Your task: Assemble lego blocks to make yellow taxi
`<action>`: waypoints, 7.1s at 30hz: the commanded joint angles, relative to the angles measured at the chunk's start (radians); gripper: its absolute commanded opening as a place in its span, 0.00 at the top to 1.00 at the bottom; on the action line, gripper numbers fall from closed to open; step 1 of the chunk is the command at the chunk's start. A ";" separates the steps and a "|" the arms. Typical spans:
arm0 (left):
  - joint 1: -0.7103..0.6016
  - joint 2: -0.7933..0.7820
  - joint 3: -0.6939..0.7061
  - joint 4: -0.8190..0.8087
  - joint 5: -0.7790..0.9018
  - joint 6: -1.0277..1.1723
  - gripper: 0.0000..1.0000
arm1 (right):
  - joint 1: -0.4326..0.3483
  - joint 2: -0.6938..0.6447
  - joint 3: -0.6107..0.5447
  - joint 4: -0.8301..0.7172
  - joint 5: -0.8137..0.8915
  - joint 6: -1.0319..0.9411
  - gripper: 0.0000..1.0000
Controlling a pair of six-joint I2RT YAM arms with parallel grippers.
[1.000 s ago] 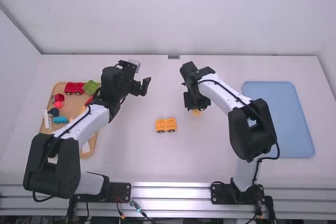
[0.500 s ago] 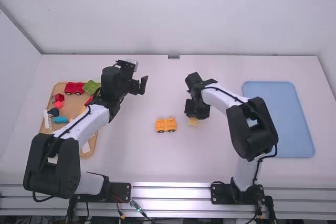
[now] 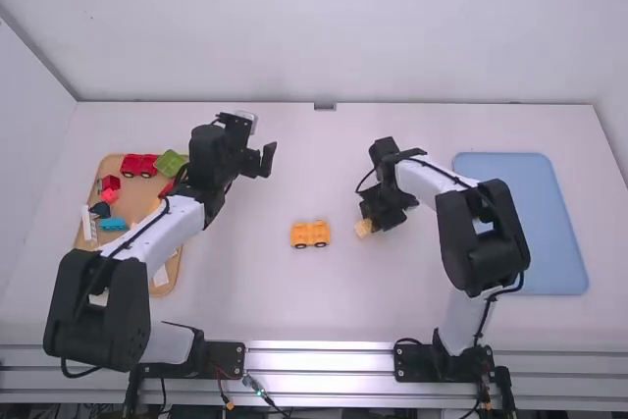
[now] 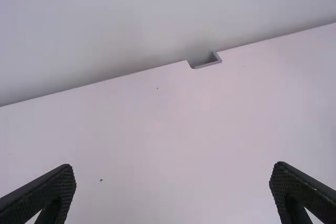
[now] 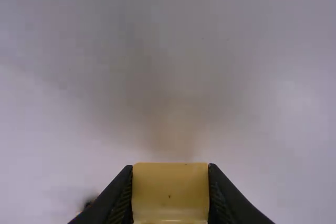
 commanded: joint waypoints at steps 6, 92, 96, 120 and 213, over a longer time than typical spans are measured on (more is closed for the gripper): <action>0.004 0.003 -0.010 -0.005 -0.006 -0.021 0.01 | 0.010 -0.009 -0.011 -0.003 0.052 0.308 1.00; 0.006 0.003 -0.010 -0.104 0.338 0.271 0.01 | -0.098 -0.023 0.659 0.031 0.159 -2.005 0.01; 0.003 0.003 -0.010 -0.165 0.523 0.442 0.01 | -0.088 -0.023 0.659 -0.008 -0.026 -2.180 0.01; -0.003 0.003 -0.010 -0.437 0.839 0.941 0.01 | -0.210 -0.021 0.236 -0.287 -0.765 -3.121 0.01; -0.025 0.379 -0.177 0.060 0.938 0.814 0.01 | -0.230 0.148 -0.308 0.550 -0.798 -2.800 0.71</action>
